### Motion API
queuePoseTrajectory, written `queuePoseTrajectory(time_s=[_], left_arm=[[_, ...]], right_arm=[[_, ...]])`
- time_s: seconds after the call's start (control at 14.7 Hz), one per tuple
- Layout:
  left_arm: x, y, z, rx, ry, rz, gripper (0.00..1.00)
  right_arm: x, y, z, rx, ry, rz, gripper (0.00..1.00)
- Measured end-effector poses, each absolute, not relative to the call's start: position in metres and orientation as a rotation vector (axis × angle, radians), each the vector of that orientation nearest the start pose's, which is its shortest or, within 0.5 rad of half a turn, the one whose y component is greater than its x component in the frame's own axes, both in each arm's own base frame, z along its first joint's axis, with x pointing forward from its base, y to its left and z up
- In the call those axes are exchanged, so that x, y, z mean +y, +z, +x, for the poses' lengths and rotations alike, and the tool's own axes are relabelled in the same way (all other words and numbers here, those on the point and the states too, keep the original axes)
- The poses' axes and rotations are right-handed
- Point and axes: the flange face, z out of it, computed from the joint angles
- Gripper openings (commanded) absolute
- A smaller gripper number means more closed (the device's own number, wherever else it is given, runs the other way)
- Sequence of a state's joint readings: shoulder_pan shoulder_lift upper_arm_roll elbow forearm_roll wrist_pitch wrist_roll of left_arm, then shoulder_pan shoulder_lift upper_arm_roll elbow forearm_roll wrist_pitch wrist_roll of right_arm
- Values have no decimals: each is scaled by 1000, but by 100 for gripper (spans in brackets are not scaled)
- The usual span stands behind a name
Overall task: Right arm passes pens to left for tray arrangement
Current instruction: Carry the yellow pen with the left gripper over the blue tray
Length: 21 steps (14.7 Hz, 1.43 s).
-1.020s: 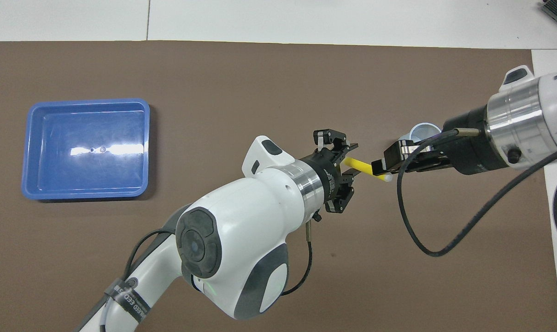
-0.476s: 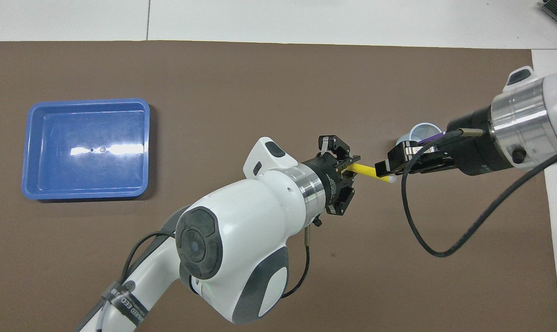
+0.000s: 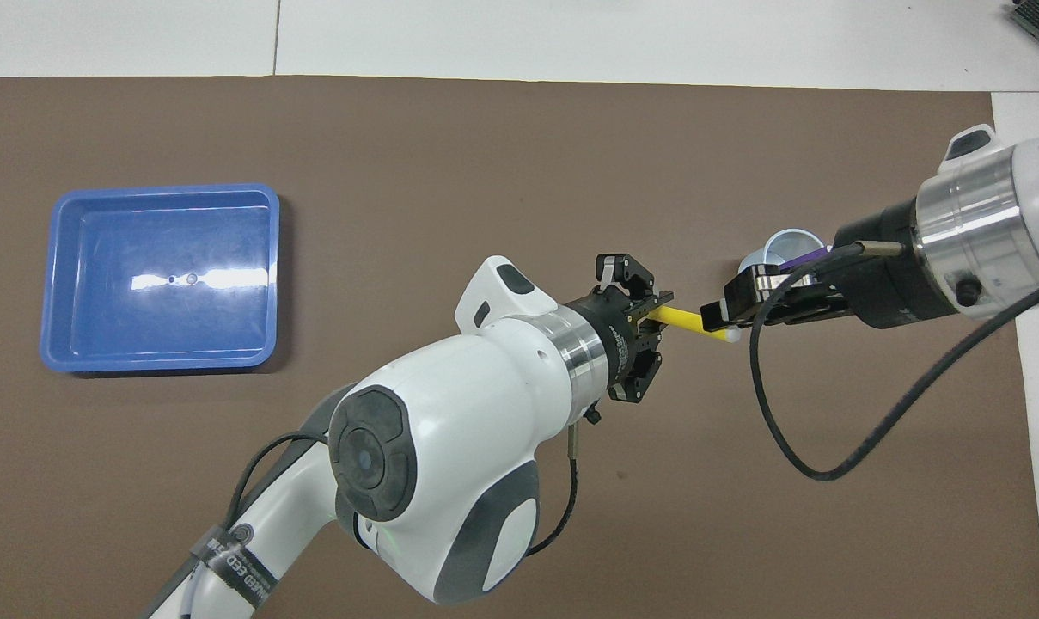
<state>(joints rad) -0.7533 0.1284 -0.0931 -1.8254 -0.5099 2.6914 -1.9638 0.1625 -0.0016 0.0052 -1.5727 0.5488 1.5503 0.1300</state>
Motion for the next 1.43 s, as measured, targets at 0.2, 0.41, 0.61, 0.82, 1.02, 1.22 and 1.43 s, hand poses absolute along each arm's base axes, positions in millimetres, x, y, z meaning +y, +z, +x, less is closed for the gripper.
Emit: queuePoseTrajectory(time_s=[0.2, 0.41, 0.61, 0.82, 1.02, 1.22, 1.43], left_arm=[[-470, 545, 441, 1602, -331, 1720, 0], [-470, 545, 441, 1602, -331, 1720, 0], [-470, 546, 441, 1601, -331, 1719, 0], [-470, 546, 441, 1601, -331, 1719, 0], [-467, 548, 444, 1604, -326, 1711, 0], [-465, 551, 444, 1601, -324, 1707, 0], [-465, 552, 444, 1601, -324, 1706, 0]], right_arm=[[148, 639, 535, -56, 135, -2598, 0], [148, 639, 535, -56, 135, -2598, 0], [148, 639, 535, -56, 134, -2598, 0], [147, 640, 534, -56, 133, -2598, 87], [143, 641, 532, -54, 140, -2611, 100], [140, 646, 529, -54, 131, -2615, 100], [133, 648, 529, -40, 123, -2631, 100]])
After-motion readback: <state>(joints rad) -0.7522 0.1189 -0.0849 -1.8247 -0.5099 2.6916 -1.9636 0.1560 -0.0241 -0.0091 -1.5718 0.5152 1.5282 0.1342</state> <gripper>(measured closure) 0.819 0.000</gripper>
